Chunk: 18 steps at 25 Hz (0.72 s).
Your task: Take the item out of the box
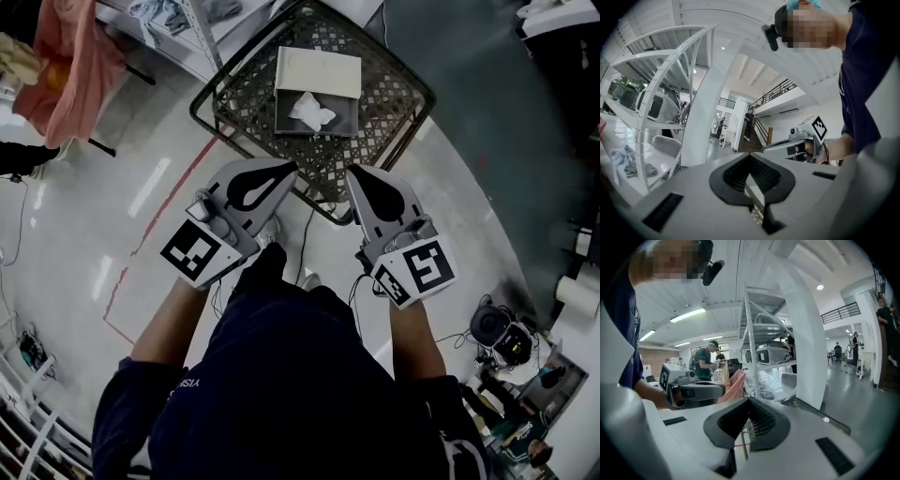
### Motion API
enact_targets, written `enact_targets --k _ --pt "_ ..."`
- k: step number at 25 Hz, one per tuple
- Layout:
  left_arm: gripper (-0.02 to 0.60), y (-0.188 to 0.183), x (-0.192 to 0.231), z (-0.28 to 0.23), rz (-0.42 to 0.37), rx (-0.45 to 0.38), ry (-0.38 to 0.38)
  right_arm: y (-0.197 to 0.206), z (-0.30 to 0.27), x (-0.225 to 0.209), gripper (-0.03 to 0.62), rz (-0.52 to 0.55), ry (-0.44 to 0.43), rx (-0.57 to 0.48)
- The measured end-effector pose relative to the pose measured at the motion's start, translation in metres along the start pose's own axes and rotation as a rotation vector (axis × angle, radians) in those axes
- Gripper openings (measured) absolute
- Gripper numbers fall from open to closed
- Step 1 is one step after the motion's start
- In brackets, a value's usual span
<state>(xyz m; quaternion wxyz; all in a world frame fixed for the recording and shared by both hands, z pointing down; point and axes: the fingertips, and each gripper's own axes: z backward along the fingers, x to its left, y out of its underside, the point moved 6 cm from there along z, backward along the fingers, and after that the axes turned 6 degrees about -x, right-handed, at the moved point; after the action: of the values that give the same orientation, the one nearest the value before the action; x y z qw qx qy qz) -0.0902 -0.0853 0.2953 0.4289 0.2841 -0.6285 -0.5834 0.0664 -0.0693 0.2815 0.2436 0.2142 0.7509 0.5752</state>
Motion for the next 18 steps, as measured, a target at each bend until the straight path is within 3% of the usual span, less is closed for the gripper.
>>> enact_targets --k 7,18 --pt "0.006 0.019 0.038 -0.006 0.034 0.018 -0.025 0.014 -0.039 -0.017 0.025 -0.008 -0.008 0.05" --pt "0.006 0.071 0.077 -0.02 0.07 0.073 -0.138 0.065 -0.093 -0.062 0.025 0.012 -0.075 0.15"
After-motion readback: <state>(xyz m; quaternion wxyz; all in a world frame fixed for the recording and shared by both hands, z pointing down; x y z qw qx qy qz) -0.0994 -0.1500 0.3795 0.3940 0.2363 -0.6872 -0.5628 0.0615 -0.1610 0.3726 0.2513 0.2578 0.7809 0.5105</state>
